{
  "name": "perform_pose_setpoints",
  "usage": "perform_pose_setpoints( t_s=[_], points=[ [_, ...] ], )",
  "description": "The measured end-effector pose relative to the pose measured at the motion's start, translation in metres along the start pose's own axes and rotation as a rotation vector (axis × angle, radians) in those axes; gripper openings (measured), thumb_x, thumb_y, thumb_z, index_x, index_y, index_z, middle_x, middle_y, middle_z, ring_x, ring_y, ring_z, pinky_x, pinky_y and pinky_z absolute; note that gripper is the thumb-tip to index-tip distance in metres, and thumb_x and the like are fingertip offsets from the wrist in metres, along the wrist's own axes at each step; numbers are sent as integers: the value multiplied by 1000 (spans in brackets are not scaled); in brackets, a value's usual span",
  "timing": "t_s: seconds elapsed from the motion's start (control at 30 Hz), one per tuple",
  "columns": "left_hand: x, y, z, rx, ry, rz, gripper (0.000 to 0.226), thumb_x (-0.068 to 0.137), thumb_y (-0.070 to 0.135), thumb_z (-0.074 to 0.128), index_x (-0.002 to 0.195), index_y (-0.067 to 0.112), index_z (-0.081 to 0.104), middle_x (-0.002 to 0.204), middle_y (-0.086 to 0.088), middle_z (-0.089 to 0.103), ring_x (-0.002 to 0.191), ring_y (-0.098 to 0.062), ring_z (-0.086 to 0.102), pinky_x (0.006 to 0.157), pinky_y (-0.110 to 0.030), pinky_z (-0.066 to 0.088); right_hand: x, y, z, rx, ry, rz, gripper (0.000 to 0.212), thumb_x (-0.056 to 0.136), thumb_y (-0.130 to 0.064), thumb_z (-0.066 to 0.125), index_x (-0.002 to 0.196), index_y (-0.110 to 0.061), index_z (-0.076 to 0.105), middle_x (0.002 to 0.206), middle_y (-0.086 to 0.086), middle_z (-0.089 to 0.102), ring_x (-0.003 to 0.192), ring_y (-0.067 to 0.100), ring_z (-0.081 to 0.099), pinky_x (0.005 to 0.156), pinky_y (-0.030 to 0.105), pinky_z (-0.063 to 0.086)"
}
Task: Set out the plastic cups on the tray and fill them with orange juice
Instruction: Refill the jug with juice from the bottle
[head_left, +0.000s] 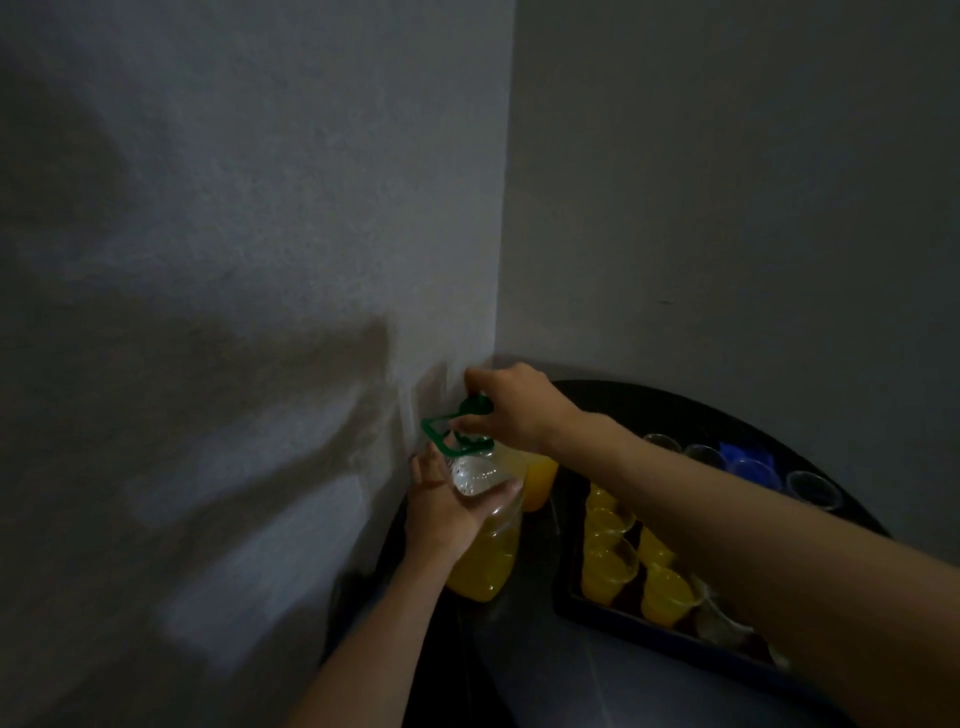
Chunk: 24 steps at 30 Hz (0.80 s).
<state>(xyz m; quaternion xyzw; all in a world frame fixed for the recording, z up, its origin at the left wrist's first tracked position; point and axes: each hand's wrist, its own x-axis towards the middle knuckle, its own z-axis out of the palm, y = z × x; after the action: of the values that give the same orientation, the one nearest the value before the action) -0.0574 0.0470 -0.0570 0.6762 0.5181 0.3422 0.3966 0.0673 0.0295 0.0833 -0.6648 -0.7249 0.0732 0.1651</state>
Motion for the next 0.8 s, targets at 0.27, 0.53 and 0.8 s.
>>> perform_pose_setpoints(
  t_s=[0.27,0.53,0.8],
  points=[
    [-1,2,-2,-101,-57,-95,135,45,77,83,156,25,27,161,-2,24,150,-25,26,121,-37,27,3,-20,6,-191,45,110,32,93,-45,62,101,-13,60,98,5,61,85,22,62,75,40,56],
    [-1,-1,-4,-20,-39,-21,135,39,86,71,153,24,35,150,-6,37,141,-25,39,115,-45,38,6,-25,-7,-306,-65,-58,22,89,-17,66,108,-7,68,109,11,65,98,29,64,74,33,51],
    [1,-5,-1,6,-74,-93,145,35,92,63,158,27,25,163,-7,23,152,-28,23,121,-47,28,10,-23,-18,-303,-155,-101,28,90,-16,65,117,-7,68,119,12,66,109,30,63,91,40,53]
  ],
)
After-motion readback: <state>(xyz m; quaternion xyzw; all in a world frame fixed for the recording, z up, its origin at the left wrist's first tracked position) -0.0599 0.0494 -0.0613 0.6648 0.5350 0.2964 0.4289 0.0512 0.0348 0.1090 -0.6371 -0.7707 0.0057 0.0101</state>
